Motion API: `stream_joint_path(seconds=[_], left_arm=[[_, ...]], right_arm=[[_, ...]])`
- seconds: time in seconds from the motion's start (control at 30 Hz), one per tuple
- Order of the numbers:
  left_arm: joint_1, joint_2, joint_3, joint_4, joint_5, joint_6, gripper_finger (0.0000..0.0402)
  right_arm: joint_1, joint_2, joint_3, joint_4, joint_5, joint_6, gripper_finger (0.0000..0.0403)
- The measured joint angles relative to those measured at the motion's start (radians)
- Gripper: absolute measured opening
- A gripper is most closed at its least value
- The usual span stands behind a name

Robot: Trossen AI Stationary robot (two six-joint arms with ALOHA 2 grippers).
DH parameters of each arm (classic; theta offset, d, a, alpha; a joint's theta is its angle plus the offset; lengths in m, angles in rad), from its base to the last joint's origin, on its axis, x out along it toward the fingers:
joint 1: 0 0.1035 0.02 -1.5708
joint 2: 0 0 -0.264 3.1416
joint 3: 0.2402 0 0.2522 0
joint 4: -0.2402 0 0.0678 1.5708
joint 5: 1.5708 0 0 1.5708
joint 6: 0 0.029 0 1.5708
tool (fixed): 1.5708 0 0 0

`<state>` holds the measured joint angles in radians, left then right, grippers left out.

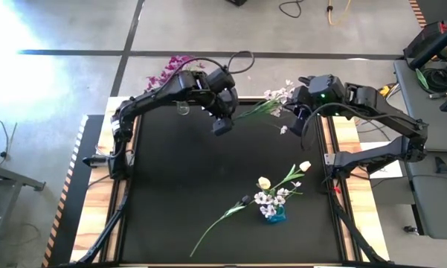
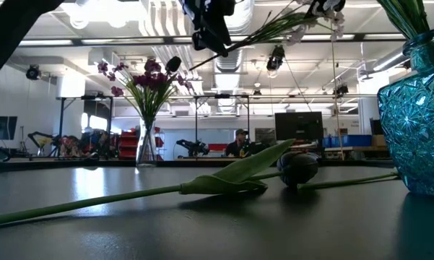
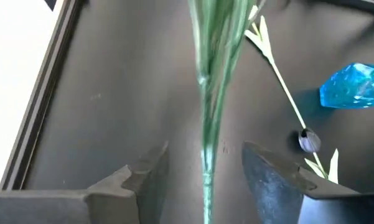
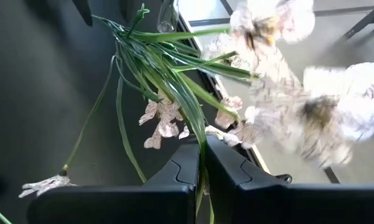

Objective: Sort flowers into vase by color
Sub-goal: Put the white flowers into the blue vase

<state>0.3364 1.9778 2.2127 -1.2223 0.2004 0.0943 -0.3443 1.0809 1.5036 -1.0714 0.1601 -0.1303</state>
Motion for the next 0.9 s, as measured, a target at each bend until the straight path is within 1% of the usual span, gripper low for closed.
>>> stream_joint_path(seconds=[0.17, 0.27, 0.37, 0.5, 0.53, 0.63, 0.73, 0.8, 0.9], left_arm=[[-0.002, 0.000, -0.047, 0.005, 0.000, -0.002, 0.0156], [-0.003, 0.000, -0.057, 0.019, 0.000, -0.002, 0.0130], [-0.003, 0.000, -0.061, 0.019, 0.000, -0.002, 0.0090], [-0.003, -0.003, -0.063, 0.020, 0.001, -0.001, 0.0019], [-0.003, -0.004, -0.063, 0.024, 0.001, -0.002, 0.0011], [-0.003, -0.011, -0.064, 0.056, 0.002, -0.002, 0.0010], [-0.002, -0.033, -0.090, 0.122, 0.032, -0.028, 0.0005], [-0.006, -0.055, -0.120, 0.177, 0.041, -0.036, 0.0004], [-0.016, -0.103, -0.212, 0.308, 0.048, -0.051, 0.0003]], right_arm=[[0.000, -0.011, 0.000, 0.004, -0.001, 0.000, 0.0013], [0.000, -0.013, 0.000, 0.005, -0.001, 0.003, 0.0013], [0.000, -0.013, 0.000, 0.006, -0.002, 0.003, 0.0013], [0.000, -0.013, 0.000, 0.006, -0.002, 0.012, 0.0013], [0.000, -0.013, 0.000, 0.007, -0.001, 0.020, 0.0013], [0.000, -0.015, 0.000, 0.007, 0.001, 0.026, 0.0013], [0.000, -0.025, 0.002, 0.006, 0.001, 0.034, 0.0018], [0.000, -0.028, 0.018, 0.005, 0.014, 0.046, 0.0034], [0.000, -0.035, 0.059, 0.004, 0.025, 0.052, 0.0072]])
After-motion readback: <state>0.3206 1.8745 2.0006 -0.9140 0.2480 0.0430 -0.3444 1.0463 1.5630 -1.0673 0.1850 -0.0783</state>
